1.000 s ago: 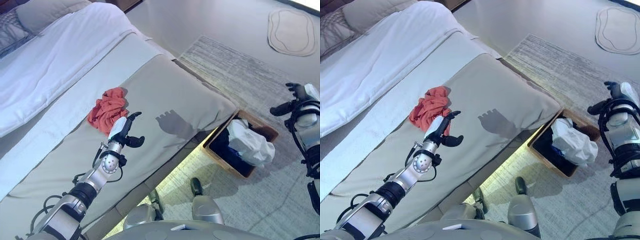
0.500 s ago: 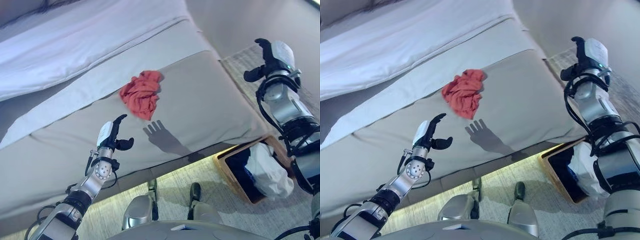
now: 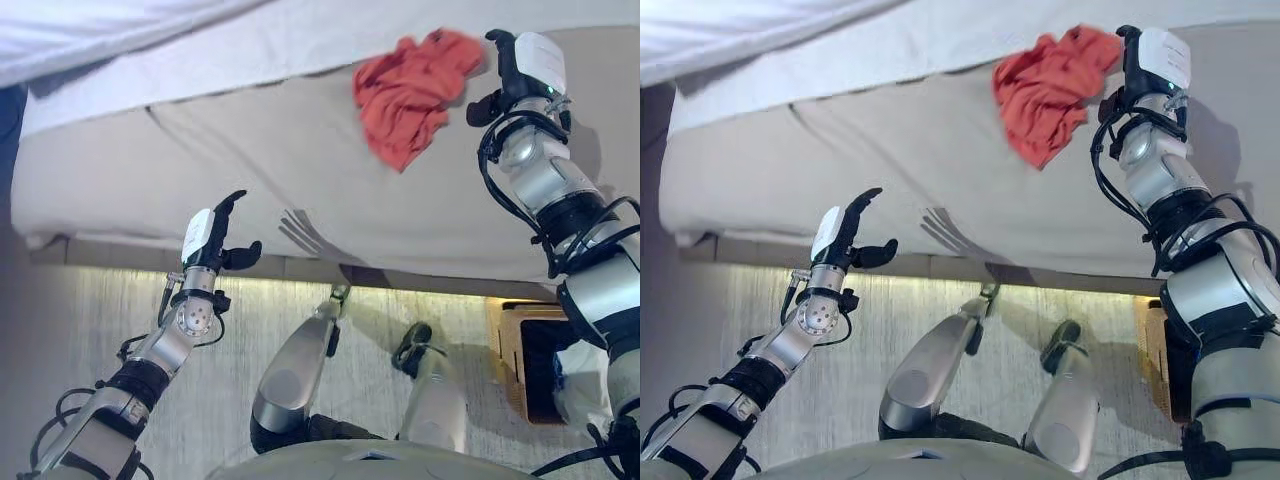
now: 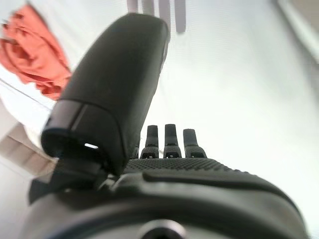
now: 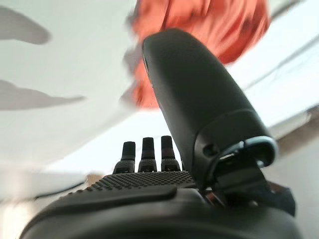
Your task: Pick up the clothes from the bed and place them into the basket
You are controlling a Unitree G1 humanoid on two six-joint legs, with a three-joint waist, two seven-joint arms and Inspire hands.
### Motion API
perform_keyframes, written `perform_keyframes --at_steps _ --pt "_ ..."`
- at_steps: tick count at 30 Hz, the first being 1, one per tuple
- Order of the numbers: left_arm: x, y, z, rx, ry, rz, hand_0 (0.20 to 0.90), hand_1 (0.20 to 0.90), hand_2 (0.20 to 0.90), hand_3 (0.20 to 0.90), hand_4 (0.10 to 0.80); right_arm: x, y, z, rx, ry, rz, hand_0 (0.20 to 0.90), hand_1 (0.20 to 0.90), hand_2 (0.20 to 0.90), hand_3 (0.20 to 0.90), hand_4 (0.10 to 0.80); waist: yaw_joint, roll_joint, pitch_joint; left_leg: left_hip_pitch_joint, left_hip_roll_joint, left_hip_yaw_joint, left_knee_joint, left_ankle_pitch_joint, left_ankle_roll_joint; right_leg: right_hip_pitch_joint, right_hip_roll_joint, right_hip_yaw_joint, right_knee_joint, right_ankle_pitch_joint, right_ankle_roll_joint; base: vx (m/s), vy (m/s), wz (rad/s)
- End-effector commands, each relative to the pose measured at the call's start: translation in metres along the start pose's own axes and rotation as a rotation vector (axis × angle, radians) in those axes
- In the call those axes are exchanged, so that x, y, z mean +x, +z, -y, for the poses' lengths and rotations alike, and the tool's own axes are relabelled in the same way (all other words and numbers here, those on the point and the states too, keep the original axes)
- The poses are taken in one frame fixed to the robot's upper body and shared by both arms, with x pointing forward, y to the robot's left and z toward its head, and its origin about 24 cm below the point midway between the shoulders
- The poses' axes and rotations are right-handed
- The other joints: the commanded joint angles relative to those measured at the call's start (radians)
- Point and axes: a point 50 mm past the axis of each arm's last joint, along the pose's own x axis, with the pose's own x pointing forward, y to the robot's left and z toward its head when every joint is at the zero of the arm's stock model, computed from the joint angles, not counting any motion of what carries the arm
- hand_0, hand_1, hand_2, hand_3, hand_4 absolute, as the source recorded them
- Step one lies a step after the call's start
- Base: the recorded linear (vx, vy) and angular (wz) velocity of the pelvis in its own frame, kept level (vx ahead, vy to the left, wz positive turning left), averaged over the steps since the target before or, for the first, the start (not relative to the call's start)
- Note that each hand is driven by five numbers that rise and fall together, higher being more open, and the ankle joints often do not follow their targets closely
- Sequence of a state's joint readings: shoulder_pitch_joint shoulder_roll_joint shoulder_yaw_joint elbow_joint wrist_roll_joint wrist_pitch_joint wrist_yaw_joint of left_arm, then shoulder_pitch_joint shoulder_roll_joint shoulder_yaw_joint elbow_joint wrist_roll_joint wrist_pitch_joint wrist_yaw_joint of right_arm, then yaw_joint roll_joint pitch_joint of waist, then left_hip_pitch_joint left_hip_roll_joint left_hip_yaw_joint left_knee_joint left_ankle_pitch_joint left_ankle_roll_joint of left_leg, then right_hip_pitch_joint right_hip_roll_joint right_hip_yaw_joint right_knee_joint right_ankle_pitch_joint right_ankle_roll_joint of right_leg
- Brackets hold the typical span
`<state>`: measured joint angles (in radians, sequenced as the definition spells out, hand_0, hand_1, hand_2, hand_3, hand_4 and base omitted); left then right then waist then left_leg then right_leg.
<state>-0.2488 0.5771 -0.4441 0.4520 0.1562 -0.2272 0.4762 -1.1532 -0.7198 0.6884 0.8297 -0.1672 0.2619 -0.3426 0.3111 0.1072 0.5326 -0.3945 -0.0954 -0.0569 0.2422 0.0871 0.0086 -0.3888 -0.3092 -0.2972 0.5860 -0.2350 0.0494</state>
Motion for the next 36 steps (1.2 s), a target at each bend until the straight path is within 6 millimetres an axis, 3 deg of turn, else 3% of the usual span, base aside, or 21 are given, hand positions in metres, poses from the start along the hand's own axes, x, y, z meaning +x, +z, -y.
perform_keyframes --at_steps 1,10,16,21,27,30,31,36 --pt "0.006 0.031 -0.024 -0.040 0.127 0.185 0.900 0.900 0.900 0.900 0.800 0.020 0.043 0.071 -0.068 -0.250 0.124 0.900 0.900 0.900 0.900 0.800 0.012 0.003 -0.013 -0.081 -0.014 -0.030 0.212 -0.210 0.033 -0.023 0.044 -0.037 0.056 -0.006 -0.059 -0.003 0.035 0.09" --pt "0.002 0.045 -0.035 -0.110 0.193 0.253 0.900 0.900 0.900 0.900 0.800 0.028 0.033 0.090 -0.056 -0.297 0.050 0.900 0.900 0.900 0.900 0.800 0.046 0.043 -0.013 -0.293 -0.057 -0.032 0.380 -0.254 0.064 -0.229 0.026 -0.030 0.268 -0.067 -0.072 -0.006 0.039 0.17" --pt "-0.003 0.052 -0.037 -0.154 0.225 0.287 0.900 0.900 0.900 0.900 0.800 0.031 0.013 0.096 -0.119 -0.297 -0.054 0.900 0.900 0.900 0.900 0.800 0.062 0.060 -0.013 -0.421 -0.072 -0.019 0.513 -0.302 0.083 -0.351 0.013 -0.028 0.399 -0.094 -0.076 0.003 -0.001 0.11" --pt "-0.008 0.053 -0.035 -0.165 0.236 0.297 0.900 0.900 0.900 0.900 0.800 0.034 -0.001 0.108 -0.146 -0.281 -0.136 0.900 0.900 0.900 0.900 0.800 0.073 0.067 -0.013 -0.483 -0.081 -0.025 0.554 -0.308 0.091 -0.413 0.021 -0.022 0.441 -0.108 -0.086 0.001 -0.009 0.03" --pt "-0.016 0.047 -0.041 -0.152 0.239 0.293 0.900 0.900 0.900 0.900 0.800 0.036 -0.010 0.126 -0.048 -0.284 -0.184 0.900 0.900 0.900 0.900 0.800 0.089 0.076 -0.013 -0.529 -0.094 -0.033 0.595 -0.309 0.095 -0.459 0.029 -0.016 0.480 -0.119 -0.094 -0.005 -0.012 0.02" --pt "-0.017 0.046 -0.045 -0.147 0.244 0.295 0.900 0.900 0.900 0.900 0.800 0.036 -0.006 0.129 0.002 -0.289 -0.160 0.505 0.505 0.505 0.439 0.339 0.091 0.078 -0.013 -0.528 -0.095 -0.030 0.599 -0.307 0.096 -0.460 0.027 -0.014 0.489 -0.122 -0.096 0.000 0.000 0.00" --pt "-0.018 0.046 -0.045 -0.147 0.245 0.293 0.900 0.900 0.900 0.900 0.800 0.036 -0.006 0.130 0.027 -0.295 -0.159 0.300 0.300 0.300 0.200 0.100 0.090 0.079 -0.013 -0.524 -0.096 -0.030 0.601 -0.308 0.096 -0.457 0.026 -0.013 0.492 -0.123 -0.095 0.000 0.000 0.00" --pt "-0.020 0.043 -0.047 -0.135 0.237 0.285 0.900 0.900 0.900 0.900 0.800 0.037 -0.004 0.134 0.049 -0.321 -0.142 0.300 0.300 0.300 0.200 0.100 0.089 0.077 -0.013 -0.494 -0.090 -0.027 0.588 -0.307 0.094 -0.426 0.027 -0.013 0.480 -0.121 -0.092 0.000 0.001 -0.01"
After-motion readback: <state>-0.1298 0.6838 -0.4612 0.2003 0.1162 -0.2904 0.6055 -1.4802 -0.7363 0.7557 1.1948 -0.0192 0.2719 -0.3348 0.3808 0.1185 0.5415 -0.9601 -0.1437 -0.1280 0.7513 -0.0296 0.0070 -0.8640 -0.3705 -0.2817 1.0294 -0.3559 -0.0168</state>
